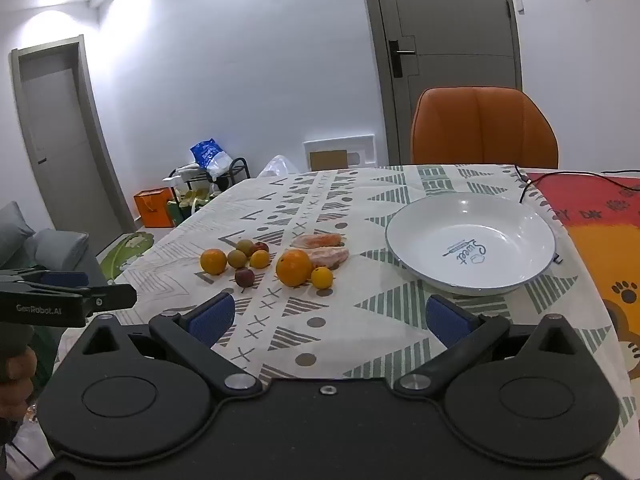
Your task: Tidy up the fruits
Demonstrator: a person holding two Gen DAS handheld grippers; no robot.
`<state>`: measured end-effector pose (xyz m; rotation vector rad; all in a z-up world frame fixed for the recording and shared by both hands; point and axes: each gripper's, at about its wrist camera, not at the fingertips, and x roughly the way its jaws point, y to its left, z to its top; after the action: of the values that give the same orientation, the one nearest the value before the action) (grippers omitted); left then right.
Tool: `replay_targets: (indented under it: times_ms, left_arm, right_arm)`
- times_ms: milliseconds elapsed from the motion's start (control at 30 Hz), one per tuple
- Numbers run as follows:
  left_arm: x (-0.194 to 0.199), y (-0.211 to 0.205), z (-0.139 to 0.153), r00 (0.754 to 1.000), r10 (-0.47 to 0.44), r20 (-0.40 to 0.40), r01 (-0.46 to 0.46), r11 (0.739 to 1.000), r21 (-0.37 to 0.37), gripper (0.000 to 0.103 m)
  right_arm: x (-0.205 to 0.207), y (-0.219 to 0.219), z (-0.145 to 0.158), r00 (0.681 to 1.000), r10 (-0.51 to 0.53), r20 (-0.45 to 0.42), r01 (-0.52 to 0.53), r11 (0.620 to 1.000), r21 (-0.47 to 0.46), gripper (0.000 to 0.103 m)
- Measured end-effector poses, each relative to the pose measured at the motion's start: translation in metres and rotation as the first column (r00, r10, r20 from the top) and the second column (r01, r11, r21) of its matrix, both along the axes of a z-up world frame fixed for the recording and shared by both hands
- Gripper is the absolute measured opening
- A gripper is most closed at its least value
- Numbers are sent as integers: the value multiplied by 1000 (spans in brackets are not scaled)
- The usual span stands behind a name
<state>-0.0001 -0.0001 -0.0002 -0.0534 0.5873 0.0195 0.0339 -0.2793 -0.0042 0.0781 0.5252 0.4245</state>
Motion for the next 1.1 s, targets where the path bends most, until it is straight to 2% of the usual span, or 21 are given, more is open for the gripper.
replay_targets:
  times_ms: [1100]
  left_arm:
    - [-3, 8, 3, 1000, 18, 2, -18, 1000, -16, 103]
  right_arm:
    - [0, 1, -1, 1000, 7, 10, -7, 1000, 4, 103]
